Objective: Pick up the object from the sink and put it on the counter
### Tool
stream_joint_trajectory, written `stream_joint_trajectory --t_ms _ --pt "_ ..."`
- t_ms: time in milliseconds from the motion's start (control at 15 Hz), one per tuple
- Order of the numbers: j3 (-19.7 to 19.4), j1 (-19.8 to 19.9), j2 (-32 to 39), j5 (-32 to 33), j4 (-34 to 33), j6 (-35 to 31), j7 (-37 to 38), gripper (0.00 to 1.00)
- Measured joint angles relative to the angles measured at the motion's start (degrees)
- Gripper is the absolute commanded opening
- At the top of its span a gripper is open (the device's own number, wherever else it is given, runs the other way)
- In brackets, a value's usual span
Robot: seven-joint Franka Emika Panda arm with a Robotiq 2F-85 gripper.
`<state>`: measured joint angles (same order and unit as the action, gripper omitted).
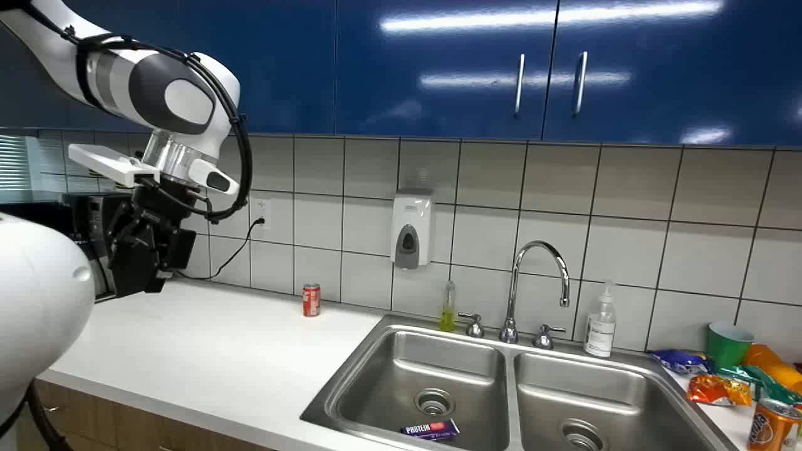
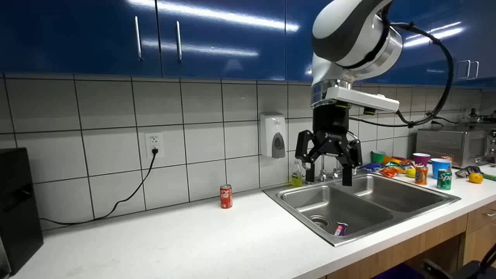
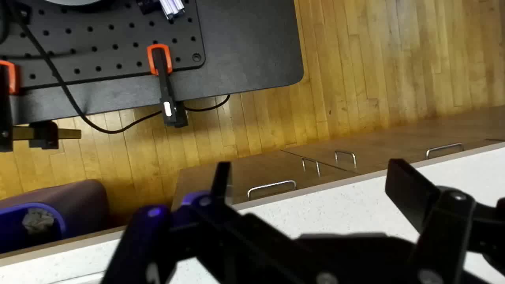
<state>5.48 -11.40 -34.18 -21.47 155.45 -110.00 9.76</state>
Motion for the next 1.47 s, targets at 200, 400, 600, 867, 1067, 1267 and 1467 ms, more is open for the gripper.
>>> stream_joint_trajectory --t_ms 200,400,600,867,1067,1267,1467 --pt "0.0 0.01 0.07 0.0 0.0 0.0 -0.01 1.0" --pt "0.02 0.02 0.96 0.0 -0.02 -1.1 -0.12 1.0" --pt "0.02 0.1 4.72 0.0 -0.09 -7.16 -0.49 1.0" --pt "-0.01 0.32 13.62 0.0 -1.19 -17.68 -0.72 1.0" --pt "-0.18 0.47 20.52 0.0 -3.18 -24.16 -0.72 1.0" --pt "-0.69 1.39 26.62 0.0 -6.13 -29.12 -0.72 1.0" --pt "-1.69 2.97 32.22 0.09 -9.81 -32.87 -0.71 1.0"
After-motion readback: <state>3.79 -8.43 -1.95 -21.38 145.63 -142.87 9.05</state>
